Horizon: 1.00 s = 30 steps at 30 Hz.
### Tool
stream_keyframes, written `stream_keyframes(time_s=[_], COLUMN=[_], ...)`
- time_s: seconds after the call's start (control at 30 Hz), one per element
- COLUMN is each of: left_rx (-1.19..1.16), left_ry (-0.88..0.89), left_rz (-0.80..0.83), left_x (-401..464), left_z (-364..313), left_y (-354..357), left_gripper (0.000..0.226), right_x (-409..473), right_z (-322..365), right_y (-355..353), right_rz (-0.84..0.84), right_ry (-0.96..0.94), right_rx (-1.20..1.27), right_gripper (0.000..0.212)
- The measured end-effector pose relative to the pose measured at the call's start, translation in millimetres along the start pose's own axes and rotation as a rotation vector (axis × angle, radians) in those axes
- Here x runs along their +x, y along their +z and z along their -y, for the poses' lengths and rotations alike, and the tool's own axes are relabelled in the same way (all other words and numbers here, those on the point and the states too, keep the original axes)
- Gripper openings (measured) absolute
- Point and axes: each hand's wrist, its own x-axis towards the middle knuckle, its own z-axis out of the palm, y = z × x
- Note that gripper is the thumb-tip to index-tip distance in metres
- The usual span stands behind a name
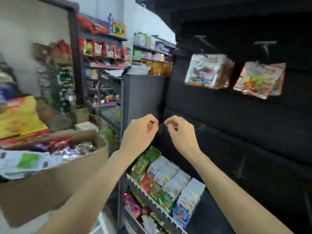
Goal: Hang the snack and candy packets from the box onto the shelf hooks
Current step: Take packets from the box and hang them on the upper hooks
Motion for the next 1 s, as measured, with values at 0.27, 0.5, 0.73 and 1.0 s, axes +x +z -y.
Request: stream_keyframes(time_s=[0.27, 0.5, 0.73, 1.0], left_rx=[0.176, 0.419, 0.742, 0.857], left_ry=[-0.447, -0.675, -0.82, -0.805], left_rz=[0.069, 0.246, 0.447, 0.466], left_x=[-1, -19, -44, -64], left_z=[223, 369, 458, 491], left_y=[-93, -137, -170, -197], left_gripper=[0.012, 0.021, 0.045, 0.092], right_x=[47, 70, 83, 79], right_z=[62, 84, 101, 109], right_y=[239, 395, 515, 575], right_rz=[0.376, 0.625, 0.959, 1.138], right_ry=[0.047, 0.026, -0.079, -0.078], right_rx=[0.03, 0.075, 0.063, -0.048], right_gripper=[0.025, 0.027, 0.045, 0.073])
